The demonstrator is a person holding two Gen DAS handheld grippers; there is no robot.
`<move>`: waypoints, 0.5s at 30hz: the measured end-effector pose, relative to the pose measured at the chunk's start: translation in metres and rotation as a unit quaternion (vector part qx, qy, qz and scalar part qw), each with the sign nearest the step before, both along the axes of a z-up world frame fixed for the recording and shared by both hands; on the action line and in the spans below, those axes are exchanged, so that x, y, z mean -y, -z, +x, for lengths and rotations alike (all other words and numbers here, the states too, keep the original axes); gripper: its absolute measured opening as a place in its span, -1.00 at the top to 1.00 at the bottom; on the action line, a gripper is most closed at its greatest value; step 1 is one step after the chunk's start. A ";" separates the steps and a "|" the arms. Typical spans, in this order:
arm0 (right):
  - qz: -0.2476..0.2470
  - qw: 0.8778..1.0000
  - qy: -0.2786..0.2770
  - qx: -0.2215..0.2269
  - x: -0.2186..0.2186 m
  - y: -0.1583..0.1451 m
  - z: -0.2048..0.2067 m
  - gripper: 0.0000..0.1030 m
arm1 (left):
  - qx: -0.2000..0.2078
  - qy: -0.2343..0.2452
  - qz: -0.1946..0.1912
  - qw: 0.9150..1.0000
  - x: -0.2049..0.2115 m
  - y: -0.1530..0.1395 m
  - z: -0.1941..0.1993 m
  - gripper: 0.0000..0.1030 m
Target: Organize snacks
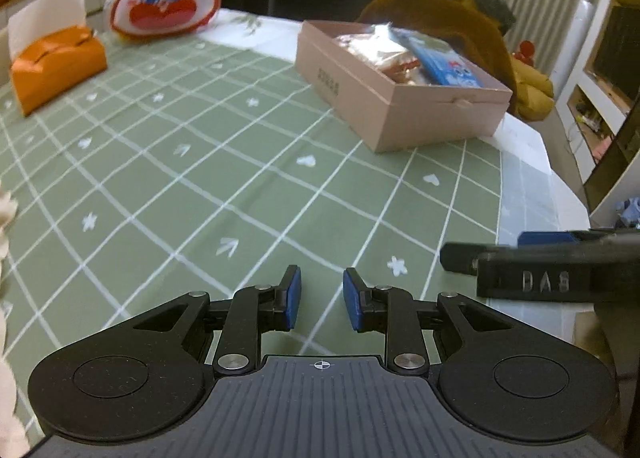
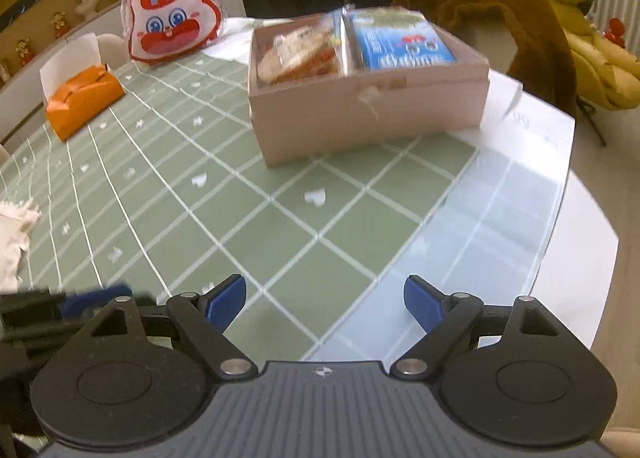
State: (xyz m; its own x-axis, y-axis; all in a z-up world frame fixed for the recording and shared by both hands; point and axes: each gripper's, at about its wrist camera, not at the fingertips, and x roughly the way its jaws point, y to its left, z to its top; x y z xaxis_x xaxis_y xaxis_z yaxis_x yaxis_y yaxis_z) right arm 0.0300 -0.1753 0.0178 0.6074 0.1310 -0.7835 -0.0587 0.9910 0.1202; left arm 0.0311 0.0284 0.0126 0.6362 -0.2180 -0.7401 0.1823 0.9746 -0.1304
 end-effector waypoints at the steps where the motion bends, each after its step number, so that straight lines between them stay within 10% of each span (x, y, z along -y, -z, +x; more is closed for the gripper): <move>1: -0.009 1.000 0.007 0.006 -0.002 0.001 -0.003 -0.73 | 0.006 0.004 0.000 1.000 0.001 0.001 0.003 0.45; 15: -0.060 0.992 0.094 0.065 0.004 0.017 -0.015 -1.00 | 0.094 0.029 0.060 0.993 0.031 0.015 0.000 0.44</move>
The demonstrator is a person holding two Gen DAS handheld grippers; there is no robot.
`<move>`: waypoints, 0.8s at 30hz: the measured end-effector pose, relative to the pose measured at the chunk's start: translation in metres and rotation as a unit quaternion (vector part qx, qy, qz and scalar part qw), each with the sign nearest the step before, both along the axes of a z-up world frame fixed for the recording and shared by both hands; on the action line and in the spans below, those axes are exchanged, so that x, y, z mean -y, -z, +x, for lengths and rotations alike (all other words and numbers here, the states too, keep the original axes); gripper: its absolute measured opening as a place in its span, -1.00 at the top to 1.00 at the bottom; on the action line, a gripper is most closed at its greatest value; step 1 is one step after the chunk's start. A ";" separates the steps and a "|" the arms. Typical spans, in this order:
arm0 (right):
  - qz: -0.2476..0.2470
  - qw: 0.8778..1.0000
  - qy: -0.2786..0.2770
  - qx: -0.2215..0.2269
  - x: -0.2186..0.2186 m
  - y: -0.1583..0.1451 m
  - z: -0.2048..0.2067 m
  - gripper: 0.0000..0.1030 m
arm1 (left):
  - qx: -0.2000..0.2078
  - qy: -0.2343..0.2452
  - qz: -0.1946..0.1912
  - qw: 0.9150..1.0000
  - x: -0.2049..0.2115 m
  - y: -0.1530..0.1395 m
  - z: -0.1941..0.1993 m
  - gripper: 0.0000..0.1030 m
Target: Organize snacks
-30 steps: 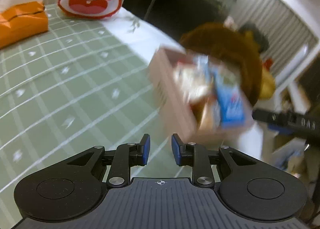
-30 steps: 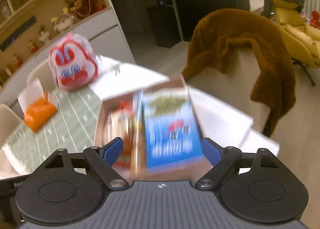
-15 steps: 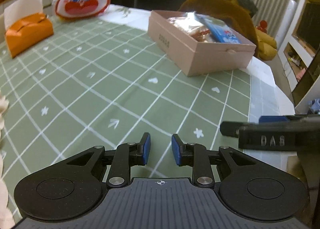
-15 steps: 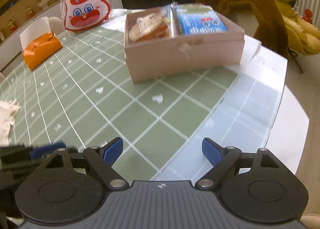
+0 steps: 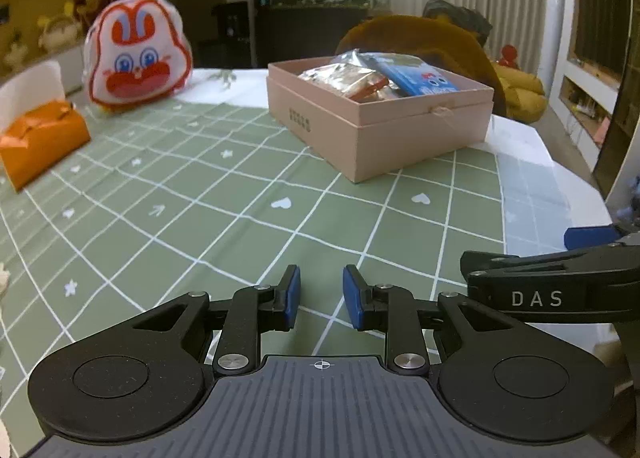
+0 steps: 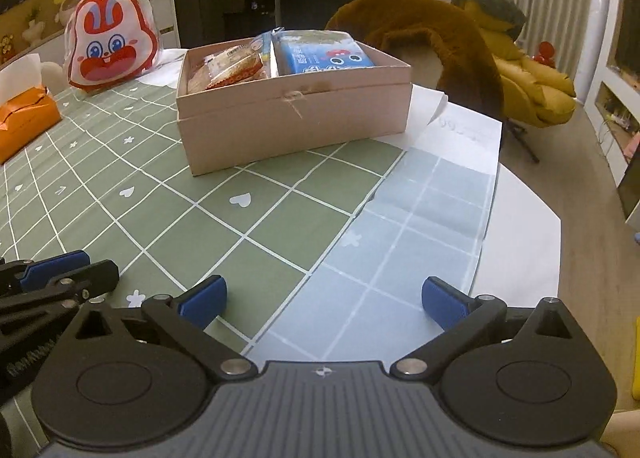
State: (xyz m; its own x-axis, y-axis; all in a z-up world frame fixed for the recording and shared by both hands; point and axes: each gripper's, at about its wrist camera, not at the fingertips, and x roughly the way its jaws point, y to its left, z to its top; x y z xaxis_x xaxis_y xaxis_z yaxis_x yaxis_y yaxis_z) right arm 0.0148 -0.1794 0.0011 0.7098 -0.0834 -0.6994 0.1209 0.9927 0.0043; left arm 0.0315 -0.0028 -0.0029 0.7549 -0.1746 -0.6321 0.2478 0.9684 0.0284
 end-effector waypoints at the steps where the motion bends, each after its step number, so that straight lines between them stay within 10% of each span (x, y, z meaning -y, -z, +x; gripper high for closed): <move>1: -0.001 1.000 -0.001 0.004 0.000 0.002 0.000 -1.00 | 0.001 0.001 0.000 1.000 0.001 0.000 0.001 0.44; 24: -0.004 0.999 0.003 0.036 -0.001 0.007 -0.004 -1.00 | -0.004 0.008 -0.018 1.000 -0.001 0.000 0.006 0.44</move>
